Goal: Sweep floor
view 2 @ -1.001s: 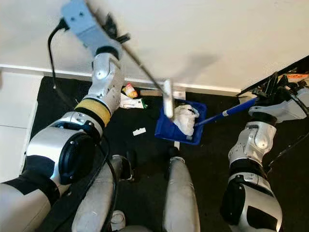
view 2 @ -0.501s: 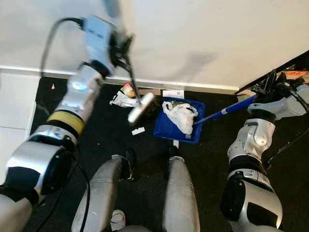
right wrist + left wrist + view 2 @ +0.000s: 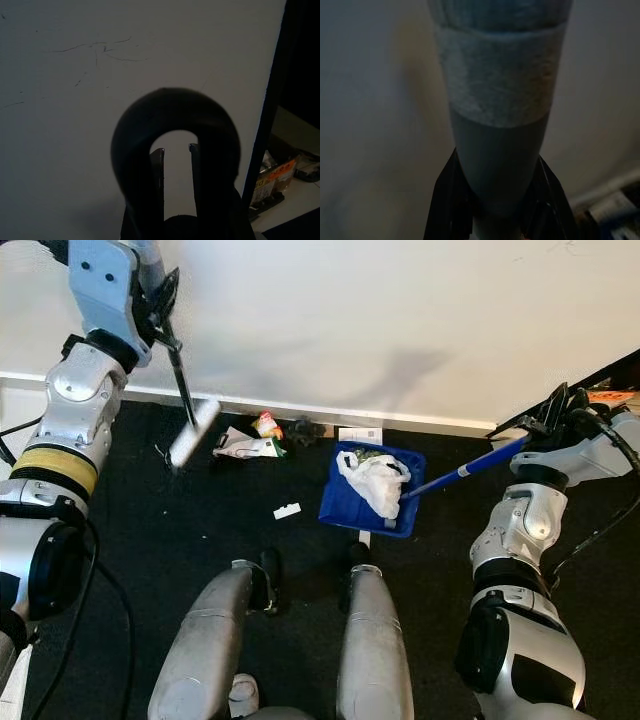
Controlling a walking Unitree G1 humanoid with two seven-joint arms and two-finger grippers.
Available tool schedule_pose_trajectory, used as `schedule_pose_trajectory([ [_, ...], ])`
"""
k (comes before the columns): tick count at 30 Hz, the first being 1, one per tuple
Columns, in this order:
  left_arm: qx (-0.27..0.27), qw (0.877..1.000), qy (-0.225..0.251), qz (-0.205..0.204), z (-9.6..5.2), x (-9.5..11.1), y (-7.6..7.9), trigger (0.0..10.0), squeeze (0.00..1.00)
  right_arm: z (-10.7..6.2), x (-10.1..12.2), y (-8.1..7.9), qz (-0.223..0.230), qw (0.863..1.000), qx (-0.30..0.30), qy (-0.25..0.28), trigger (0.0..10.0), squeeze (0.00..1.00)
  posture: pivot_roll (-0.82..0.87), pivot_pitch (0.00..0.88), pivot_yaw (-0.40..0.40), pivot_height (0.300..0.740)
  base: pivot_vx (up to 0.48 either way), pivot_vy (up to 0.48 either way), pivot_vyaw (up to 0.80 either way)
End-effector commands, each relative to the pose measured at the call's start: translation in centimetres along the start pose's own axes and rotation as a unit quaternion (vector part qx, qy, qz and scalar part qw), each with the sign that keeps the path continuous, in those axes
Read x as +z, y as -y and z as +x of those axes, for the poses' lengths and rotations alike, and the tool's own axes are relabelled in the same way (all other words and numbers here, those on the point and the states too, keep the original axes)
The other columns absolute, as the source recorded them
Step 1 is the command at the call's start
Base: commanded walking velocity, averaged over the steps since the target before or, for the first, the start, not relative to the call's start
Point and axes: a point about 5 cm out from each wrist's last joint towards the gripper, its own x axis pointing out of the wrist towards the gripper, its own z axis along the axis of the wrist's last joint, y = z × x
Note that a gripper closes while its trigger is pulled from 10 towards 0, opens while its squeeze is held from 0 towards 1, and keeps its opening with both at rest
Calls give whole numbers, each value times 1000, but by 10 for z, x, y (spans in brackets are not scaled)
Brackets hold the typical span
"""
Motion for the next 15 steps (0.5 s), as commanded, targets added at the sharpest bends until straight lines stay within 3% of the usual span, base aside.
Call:
schedule_pose_trajectory([
  [1, 2, 999, -19, 28, -7, -7, -8, 10000, 0, -25, -29, 7, 10, 997, -20, -79, 10000, 0, 79, 431, 78, 731, 0, 0, 0],
  [7, 46, 995, -54, 67, -16, -26, -9, 10000, 0, -23, -25, 8, 6, 998, -17, -66, 10000, 0, 42, 475, 75, 731, 0, 0, 0],
  [15, 90, 990, -70, 79, -23, -37, -9, 10000, 0, -24, -22, 5, 6, 999, -2, -54, 10000, 0, 7, 519, 69, 731, 0, 0, 0],
])
